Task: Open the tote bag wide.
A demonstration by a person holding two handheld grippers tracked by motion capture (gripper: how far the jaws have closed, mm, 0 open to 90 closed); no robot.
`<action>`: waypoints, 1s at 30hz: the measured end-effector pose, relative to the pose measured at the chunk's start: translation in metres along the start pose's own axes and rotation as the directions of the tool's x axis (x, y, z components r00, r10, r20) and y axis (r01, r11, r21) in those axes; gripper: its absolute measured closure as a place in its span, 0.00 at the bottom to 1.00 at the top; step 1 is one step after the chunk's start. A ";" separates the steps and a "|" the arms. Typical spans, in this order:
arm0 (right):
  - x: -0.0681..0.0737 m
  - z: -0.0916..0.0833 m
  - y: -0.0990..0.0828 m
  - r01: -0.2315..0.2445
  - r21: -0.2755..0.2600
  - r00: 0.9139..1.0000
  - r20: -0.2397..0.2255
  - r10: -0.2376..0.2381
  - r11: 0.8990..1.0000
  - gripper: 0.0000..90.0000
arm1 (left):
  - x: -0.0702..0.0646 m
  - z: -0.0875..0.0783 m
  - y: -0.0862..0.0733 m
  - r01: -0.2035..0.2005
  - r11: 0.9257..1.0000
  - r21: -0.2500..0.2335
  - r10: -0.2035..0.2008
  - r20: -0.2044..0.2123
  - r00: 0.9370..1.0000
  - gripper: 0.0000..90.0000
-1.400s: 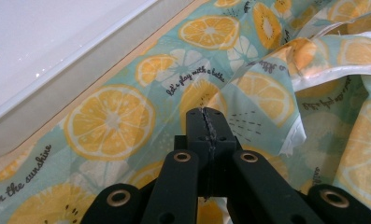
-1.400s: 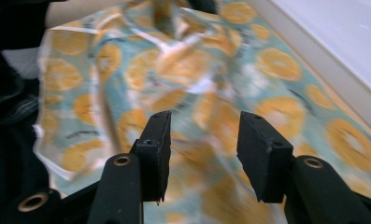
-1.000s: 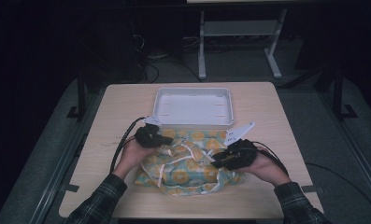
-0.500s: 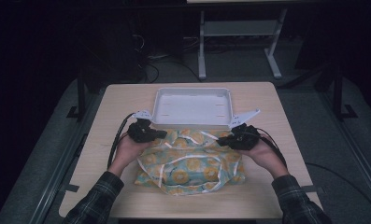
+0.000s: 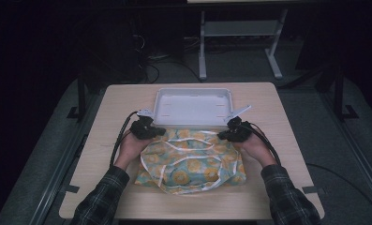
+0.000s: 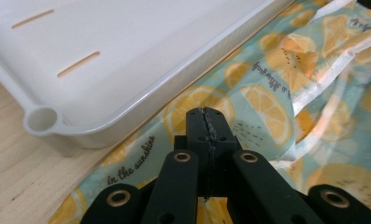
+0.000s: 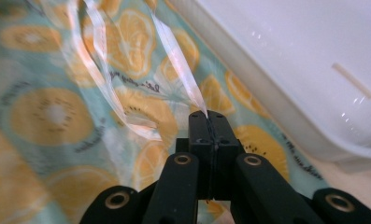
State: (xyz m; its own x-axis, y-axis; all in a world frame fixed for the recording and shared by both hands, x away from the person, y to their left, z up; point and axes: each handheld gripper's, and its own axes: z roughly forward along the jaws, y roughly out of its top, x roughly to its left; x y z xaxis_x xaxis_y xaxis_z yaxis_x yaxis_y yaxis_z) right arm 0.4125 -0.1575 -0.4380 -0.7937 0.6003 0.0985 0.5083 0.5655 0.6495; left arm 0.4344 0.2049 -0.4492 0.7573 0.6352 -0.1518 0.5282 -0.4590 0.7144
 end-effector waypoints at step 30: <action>0.032 -0.049 0.003 0.002 -0.047 0.995 -0.095 -0.007 0.999 0.62 | -0.031 -0.084 0.001 -0.018 1.000 -0.003 0.018 0.112 0.993 0.55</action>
State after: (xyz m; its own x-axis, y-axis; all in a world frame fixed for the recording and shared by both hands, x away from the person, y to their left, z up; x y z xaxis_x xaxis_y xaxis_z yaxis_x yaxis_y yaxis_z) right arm 0.3721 -0.1637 -0.3962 -0.8251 0.5402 0.1653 0.4903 0.5393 0.6847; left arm 0.3794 0.2370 -0.3869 0.8050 0.5530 -0.2148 0.5134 -0.4681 0.7192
